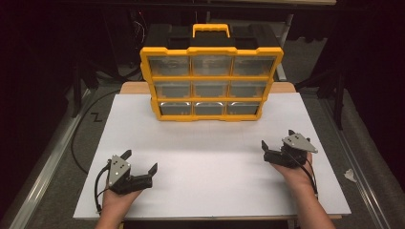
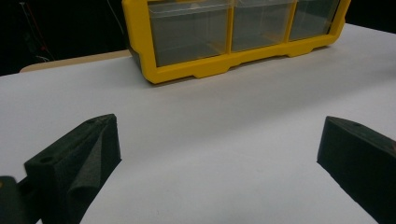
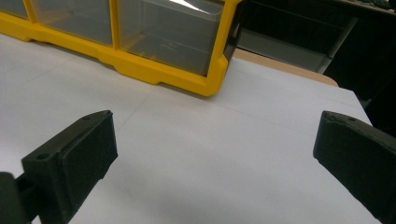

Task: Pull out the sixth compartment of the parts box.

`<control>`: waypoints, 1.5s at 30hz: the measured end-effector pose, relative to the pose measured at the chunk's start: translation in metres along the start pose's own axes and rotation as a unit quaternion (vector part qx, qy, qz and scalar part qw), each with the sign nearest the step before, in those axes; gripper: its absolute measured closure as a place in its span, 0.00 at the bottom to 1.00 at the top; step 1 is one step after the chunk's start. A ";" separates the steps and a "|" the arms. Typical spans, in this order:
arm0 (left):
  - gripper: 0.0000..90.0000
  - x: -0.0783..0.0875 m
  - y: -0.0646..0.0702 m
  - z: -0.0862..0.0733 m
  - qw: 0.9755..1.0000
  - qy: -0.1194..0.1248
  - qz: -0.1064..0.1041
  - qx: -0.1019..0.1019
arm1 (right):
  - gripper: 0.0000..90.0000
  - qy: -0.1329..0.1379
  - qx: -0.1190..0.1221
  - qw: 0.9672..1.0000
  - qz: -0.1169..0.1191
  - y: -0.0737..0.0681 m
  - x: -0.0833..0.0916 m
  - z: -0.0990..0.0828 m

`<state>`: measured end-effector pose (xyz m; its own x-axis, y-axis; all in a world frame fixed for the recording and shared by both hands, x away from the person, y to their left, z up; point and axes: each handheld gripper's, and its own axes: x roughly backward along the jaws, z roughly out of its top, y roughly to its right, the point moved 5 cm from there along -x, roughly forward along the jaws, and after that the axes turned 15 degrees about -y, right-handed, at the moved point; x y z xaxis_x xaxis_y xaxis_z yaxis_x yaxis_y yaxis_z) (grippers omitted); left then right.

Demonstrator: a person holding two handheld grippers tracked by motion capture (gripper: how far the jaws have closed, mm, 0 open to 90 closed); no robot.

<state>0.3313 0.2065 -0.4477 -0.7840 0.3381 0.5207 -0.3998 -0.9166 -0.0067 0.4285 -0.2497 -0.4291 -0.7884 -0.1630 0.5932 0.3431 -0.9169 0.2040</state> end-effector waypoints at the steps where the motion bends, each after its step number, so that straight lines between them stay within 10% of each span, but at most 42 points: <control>1: 0.00 0.000 0.000 0.000 1.000 0.000 0.000 0.000 | 0.01 -0.004 0.009 1.000 -0.004 0.000 0.000 -0.002; 19: 0.00 0.000 -0.002 0.001 1.000 0.003 0.001 0.004 | 0.01 -0.037 0.115 0.993 -0.016 -0.026 -0.008 -0.011; 38: 0.00 0.000 -0.001 0.001 1.000 0.002 -0.001 0.003 | 0.01 -0.058 0.224 0.971 -0.064 -0.048 -0.009 -0.013; 45: 0.00 0.000 -0.001 0.000 1.000 0.000 -0.001 0.000 | 0.01 -0.064 0.274 0.955 -0.091 -0.054 -0.008 -0.014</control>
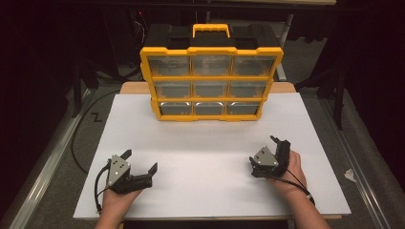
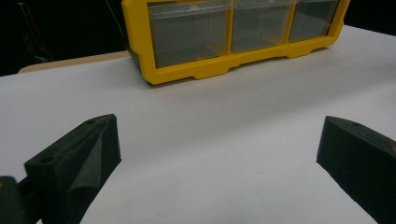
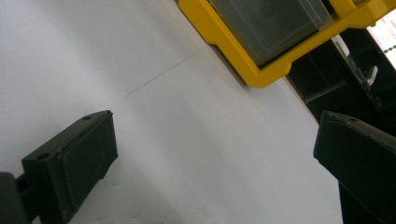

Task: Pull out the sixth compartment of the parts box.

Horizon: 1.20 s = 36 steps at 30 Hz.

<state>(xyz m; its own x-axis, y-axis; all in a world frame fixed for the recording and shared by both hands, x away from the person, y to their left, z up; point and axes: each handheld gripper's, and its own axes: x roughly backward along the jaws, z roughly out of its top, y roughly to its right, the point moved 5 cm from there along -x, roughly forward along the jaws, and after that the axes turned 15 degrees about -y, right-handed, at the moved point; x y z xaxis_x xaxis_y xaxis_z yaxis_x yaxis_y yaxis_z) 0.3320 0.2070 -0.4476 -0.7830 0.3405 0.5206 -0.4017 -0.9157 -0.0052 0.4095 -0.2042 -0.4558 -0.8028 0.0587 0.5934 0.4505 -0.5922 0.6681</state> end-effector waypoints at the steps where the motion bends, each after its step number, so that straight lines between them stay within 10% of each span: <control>1: 0.00 0.000 0.000 0.000 1.000 0.000 0.000 0.000 | 0.01 0.001 0.010 1.000 -0.006 0.000 0.000 0.001; 23: 0.01 0.000 0.000 0.000 1.000 0.001 0.000 0.000 | 0.01 -0.008 0.112 0.991 -0.077 -0.007 0.011 0.008; 36: 0.01 0.000 0.000 0.000 1.000 0.000 0.000 -0.002 | 0.01 -0.018 0.177 0.977 -0.121 -0.009 0.014 0.011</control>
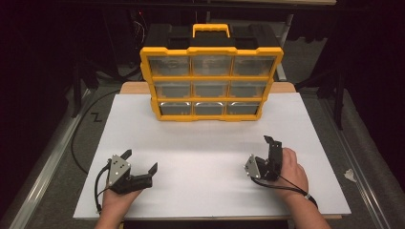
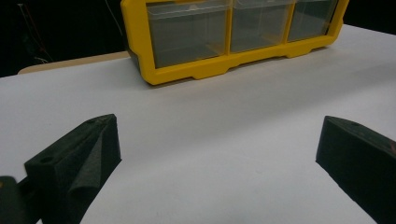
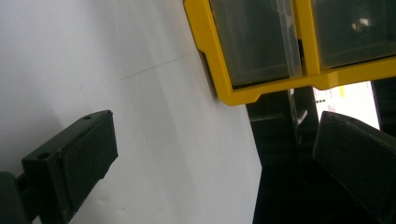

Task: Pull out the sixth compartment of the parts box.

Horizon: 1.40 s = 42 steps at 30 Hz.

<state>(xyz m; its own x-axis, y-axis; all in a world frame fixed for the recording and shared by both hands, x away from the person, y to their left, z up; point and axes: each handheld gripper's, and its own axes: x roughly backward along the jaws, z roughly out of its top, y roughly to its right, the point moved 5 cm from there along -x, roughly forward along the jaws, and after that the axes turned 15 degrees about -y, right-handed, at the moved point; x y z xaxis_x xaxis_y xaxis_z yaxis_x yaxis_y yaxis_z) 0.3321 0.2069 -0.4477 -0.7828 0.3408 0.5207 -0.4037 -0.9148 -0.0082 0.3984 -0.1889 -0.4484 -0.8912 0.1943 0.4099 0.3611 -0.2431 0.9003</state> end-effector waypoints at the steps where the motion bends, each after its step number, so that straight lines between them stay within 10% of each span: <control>1: 0.01 0.000 0.000 0.000 1.000 0.000 0.000 0.000 | 0.01 0.000 0.002 1.000 -0.003 0.000 0.000 0.000; 26: 0.01 -0.001 0.001 -0.001 1.000 -0.003 0.003 -0.011 | 0.02 -0.007 0.077 0.995 -0.056 -0.001 0.004 0.003; 42: 0.01 -0.003 0.000 0.000 1.000 -0.007 0.000 -0.019 | 0.24 0.004 0.066 0.992 -0.103 0.006 -0.001 0.016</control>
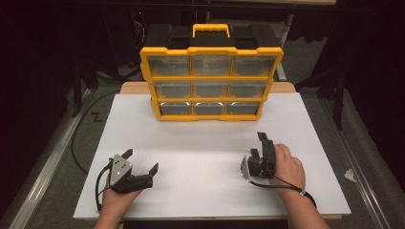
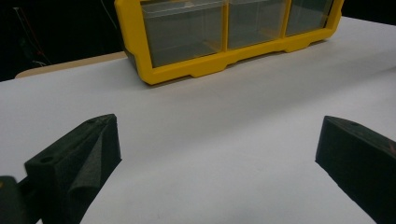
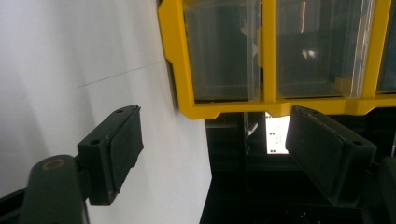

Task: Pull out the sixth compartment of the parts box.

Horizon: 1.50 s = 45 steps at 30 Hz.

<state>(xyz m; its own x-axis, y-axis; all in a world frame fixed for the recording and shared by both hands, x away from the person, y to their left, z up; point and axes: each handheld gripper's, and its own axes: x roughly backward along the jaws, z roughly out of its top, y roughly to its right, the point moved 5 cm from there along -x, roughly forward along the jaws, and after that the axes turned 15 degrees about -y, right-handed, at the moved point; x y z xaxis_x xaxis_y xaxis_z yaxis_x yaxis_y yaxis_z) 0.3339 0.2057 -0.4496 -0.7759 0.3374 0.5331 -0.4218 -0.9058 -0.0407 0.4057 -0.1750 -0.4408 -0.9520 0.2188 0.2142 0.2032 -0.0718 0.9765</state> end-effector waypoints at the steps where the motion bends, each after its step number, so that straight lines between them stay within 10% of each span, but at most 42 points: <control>1: 0.01 0.000 0.000 0.000 1.000 0.000 0.000 0.000 | 0.24 0.000 0.000 1.000 0.000 0.000 0.000 0.000; 45: 0.01 0.000 0.003 0.000 1.000 0.005 -0.013 -0.003 | 0.56 -0.003 -0.024 0.996 -0.086 0.103 -0.049 0.055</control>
<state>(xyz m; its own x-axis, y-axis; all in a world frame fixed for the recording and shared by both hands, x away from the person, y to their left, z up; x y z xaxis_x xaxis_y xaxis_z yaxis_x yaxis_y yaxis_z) 0.3328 0.2032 -0.4498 -0.7692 0.3628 0.5260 -0.4446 -0.8951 -0.0327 0.4855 -0.1400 -0.3494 -0.9701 0.2386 0.0438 0.0255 -0.0792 0.9965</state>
